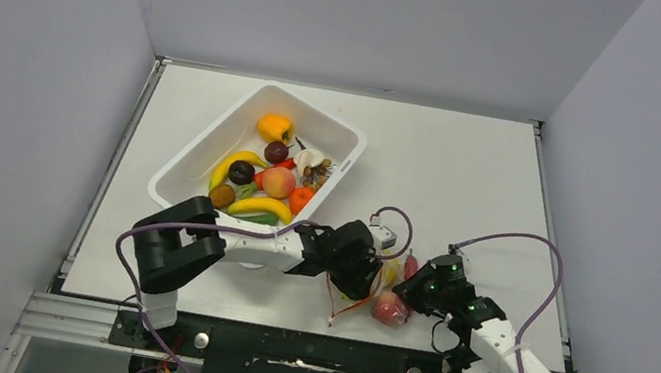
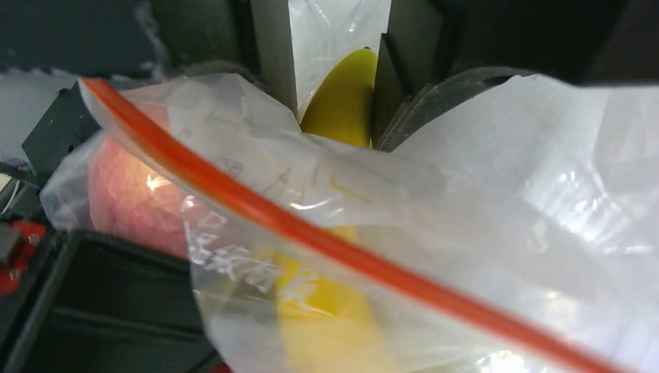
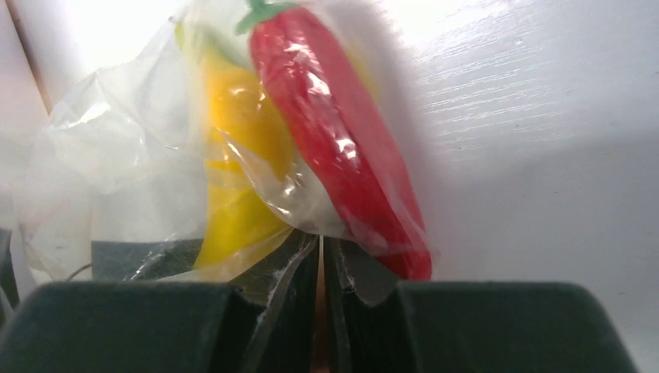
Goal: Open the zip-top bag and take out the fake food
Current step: Pick up the fake fruit from the zipper food storage bag.
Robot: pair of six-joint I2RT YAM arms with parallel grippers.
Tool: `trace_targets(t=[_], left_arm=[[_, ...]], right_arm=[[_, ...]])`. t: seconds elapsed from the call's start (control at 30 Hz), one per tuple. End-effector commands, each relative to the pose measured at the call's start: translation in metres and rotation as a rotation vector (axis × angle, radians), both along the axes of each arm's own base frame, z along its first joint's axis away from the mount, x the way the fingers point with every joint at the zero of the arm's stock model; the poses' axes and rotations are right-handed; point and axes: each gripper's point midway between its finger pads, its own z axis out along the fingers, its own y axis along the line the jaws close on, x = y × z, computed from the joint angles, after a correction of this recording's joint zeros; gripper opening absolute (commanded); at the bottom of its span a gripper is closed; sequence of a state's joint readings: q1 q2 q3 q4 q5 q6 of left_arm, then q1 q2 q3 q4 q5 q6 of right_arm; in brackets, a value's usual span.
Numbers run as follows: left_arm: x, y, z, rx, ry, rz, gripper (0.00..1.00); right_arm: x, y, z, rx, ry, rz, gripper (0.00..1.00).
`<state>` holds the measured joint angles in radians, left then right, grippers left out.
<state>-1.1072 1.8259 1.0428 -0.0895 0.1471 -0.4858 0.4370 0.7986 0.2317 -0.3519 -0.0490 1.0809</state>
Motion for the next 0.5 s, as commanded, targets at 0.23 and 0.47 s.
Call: trace_targets(t=[0.23,0.47], left_arm=[[0.026,0.057,0.018,0.018,-0.097,0.220,0.32],[0.019,0.061,-0.002,0.119,-0.079,0.157,0.51]], right_arm=[[0.009,-0.003,0.008,-0.009,-0.041,-0.011,0.12],[0.008,0.002,0.005,0.008,-0.026,0.010,0.12]])
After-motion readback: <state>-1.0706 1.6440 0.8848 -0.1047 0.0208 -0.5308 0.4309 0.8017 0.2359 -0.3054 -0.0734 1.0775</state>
